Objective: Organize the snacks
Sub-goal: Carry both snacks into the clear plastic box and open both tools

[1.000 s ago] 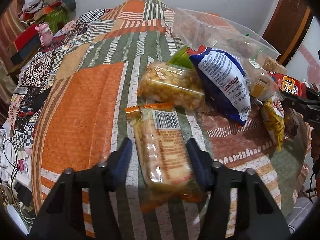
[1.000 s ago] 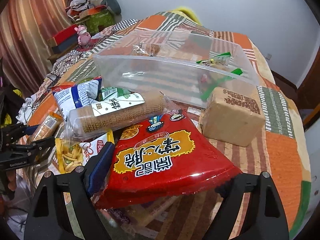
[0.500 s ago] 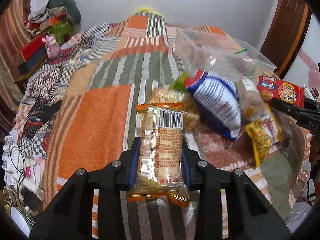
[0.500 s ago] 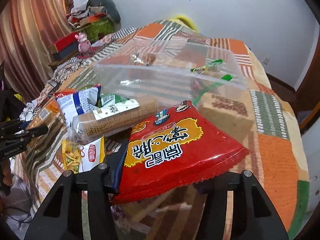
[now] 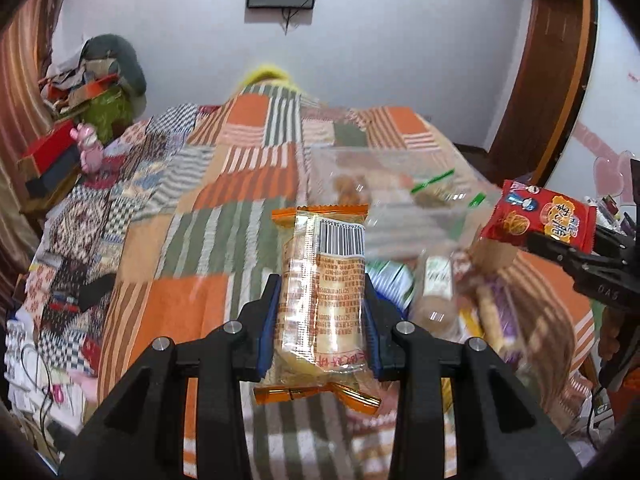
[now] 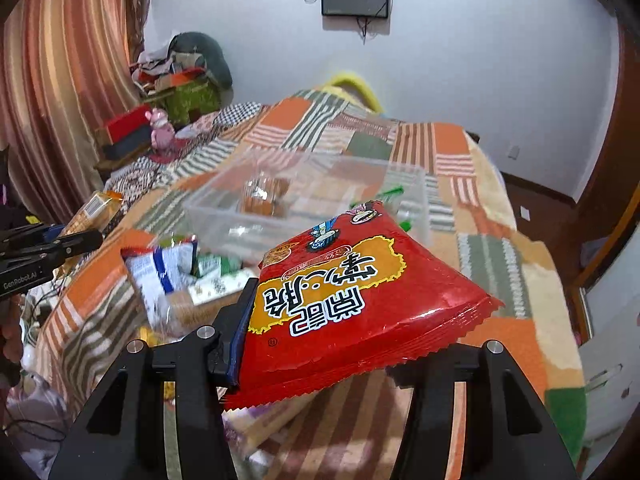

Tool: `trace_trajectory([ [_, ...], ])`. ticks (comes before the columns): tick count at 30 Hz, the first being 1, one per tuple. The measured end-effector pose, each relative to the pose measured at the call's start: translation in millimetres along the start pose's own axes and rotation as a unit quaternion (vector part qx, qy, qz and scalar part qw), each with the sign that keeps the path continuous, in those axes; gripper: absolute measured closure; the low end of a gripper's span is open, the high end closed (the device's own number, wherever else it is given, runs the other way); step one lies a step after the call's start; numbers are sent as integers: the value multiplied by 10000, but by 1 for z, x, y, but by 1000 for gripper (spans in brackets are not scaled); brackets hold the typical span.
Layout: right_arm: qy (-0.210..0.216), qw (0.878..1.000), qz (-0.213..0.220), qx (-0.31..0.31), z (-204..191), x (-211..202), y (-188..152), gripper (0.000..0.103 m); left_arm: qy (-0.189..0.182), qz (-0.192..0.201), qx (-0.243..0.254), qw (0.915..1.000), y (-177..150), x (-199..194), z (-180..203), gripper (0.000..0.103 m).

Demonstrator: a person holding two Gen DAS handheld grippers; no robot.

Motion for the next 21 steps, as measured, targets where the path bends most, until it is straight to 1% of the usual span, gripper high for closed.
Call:
trace_trajectory([
  [5, -55, 9999, 158, 35, 6, 3, 17, 54, -97, 117, 127, 9998, 26, 10, 15, 67],
  [12, -82, 9995, 301, 59, 13, 18, 43, 54, -226, 192, 267, 9992, 56, 35, 36, 67],
  [16, -101, 9994, 323, 32, 15, 29, 50, 54, -297, 185, 333, 9988, 69, 52, 46, 67],
  [21, -90, 9997, 242, 42, 16, 51, 55, 54, -380, 99, 371, 9985, 80, 81, 58, 67],
])
Point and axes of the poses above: each gripper's, at about its wrist camera, not at the fingertips, and x roughly the way its jaws point, z to its right, y to its top, the point moved 10 cm from there along x, roughly the way its jaws point
